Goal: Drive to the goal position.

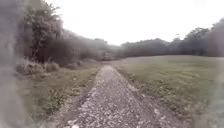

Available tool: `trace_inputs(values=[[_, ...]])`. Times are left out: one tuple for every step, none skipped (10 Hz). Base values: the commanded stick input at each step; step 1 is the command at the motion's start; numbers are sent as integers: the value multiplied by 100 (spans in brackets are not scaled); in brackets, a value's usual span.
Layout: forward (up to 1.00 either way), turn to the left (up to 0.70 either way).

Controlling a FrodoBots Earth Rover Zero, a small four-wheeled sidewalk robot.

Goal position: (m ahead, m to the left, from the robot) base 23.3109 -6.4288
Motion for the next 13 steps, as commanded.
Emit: trace_inputs(values=[[0, 0], [0, 0], [0, 0], [0, 0], [0, 0], [0, 0], [0, 0], [0, 0], [0, 0], [100, 0], [100, 0], [100, 0], [100, -6]])
